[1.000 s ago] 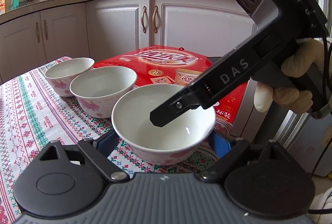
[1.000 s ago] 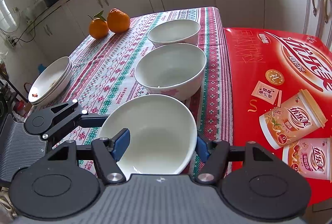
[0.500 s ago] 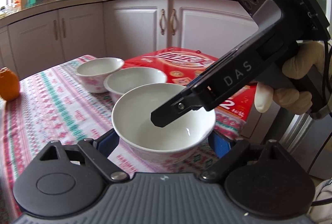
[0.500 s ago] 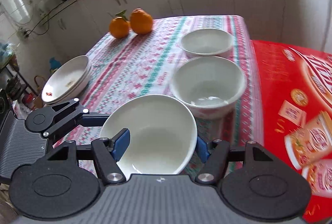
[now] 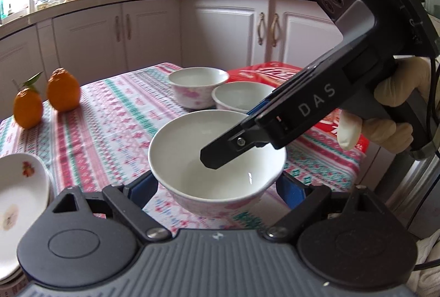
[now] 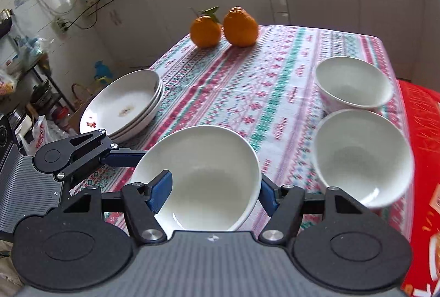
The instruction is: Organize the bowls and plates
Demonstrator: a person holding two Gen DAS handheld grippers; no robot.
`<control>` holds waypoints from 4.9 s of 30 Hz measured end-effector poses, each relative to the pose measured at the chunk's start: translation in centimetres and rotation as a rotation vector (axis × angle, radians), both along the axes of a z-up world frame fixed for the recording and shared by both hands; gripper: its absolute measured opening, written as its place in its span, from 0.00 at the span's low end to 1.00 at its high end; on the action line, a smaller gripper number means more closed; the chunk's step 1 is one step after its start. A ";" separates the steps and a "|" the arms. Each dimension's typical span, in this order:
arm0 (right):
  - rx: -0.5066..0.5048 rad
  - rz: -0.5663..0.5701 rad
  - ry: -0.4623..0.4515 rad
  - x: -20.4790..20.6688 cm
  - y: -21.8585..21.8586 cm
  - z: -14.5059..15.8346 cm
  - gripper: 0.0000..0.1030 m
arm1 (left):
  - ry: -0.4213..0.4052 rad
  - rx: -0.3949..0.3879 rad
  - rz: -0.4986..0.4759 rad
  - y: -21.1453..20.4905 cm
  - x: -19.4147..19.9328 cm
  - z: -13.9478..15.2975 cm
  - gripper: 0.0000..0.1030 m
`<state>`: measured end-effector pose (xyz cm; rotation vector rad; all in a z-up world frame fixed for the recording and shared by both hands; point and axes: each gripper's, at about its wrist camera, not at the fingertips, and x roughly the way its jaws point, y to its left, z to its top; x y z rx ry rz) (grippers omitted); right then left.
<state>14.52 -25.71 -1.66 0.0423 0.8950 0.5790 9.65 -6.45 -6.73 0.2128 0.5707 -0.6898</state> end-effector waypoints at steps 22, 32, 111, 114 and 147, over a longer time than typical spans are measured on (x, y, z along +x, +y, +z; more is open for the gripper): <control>-0.014 0.049 0.018 3.2 3.9 -1.7 0.69 | 0.050 -0.003 0.066 3.2 2.4 -1.1 0.89; -0.008 0.048 0.016 3.3 3.8 -2.0 0.71 | 0.046 -0.002 0.064 3.0 2.4 -1.2 0.91; -0.075 -0.147 -0.086 5.0 -12.0 -1.3 0.78 | 0.078 0.026 0.065 -13.4 6.0 -1.2 0.90; -0.063 -0.134 -0.072 5.9 -12.0 -1.4 0.72 | 0.085 0.021 0.067 -13.5 6.3 -1.3 0.84; -0.077 -0.107 -0.016 7.1 -12.0 -0.9 0.61 | 0.100 0.015 0.055 -13.8 6.4 -1.2 0.78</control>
